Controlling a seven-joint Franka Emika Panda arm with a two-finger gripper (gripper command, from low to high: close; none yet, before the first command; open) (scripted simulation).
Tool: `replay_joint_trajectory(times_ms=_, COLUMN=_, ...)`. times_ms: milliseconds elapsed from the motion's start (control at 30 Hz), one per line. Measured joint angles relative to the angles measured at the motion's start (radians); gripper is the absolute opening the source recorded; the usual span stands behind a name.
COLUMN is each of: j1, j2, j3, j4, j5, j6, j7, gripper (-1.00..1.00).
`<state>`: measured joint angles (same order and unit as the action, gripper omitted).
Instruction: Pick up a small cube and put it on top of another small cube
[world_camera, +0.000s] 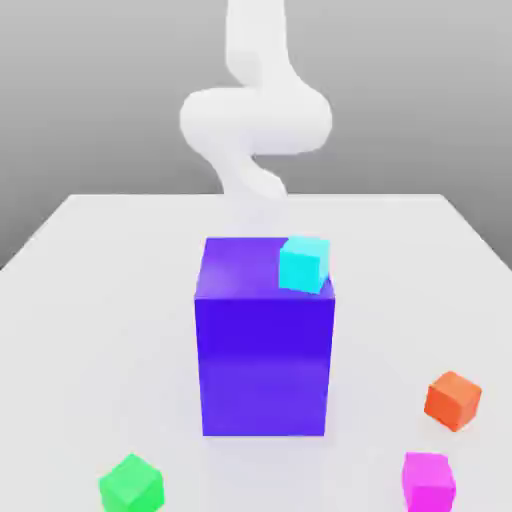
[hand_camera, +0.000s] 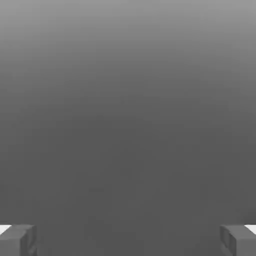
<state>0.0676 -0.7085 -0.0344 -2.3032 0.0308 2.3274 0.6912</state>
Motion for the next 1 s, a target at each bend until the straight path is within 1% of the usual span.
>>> replay_joint_trajectory(times_ms=167, j1=0.132, j2=0.188, j3=-0.063, j4=-0.006, j5=0.068, j6=0.054, j7=-0.227, gripper=0.0)
replay_joint_trajectory(times_ms=333, j1=0.233, j2=0.372, j3=-0.098, j4=-0.011, j5=0.14, j6=0.106, j7=-0.45, gripper=0.0)
replay_joint_trajectory(times_ms=467, j1=0.287, j2=0.518, j3=-0.097, j4=-0.016, j5=0.19, j6=0.147, j7=-0.624, gripper=0.0)
replay_joint_trajectory(times_ms=600, j1=0.332, j2=0.66, j3=-0.077, j4=-0.021, j5=0.213, j6=0.192, j7=-0.779, gripper=0.0)
replay_joint_trajectory(times_ms=767, j1=0.372, j2=0.83, j3=-0.053, j4=-0.031, j5=0.185, j6=0.257, j7=-0.931, gripper=0.0)
replay_joint_trajectory(times_ms=833, j1=0.382, j2=0.894, j3=-0.045, j4=-0.036, j5=0.152, j6=0.285, j7=-0.977, gripper=0.0)
replay_joint_trajectory(times_ms=967, j1=0.414, j2=1.018, j3=-0.045, j4=-0.044, j5=0.054, j6=0.343, j7=-1.041, gripper=0.0)
replay_joint_trajectory(times_ms=1000, j1=0.418, j2=1.052, j3=-0.044, j4=-0.04, j5=0.044, j6=0.366, j7=-1.048, gripper=0.0)
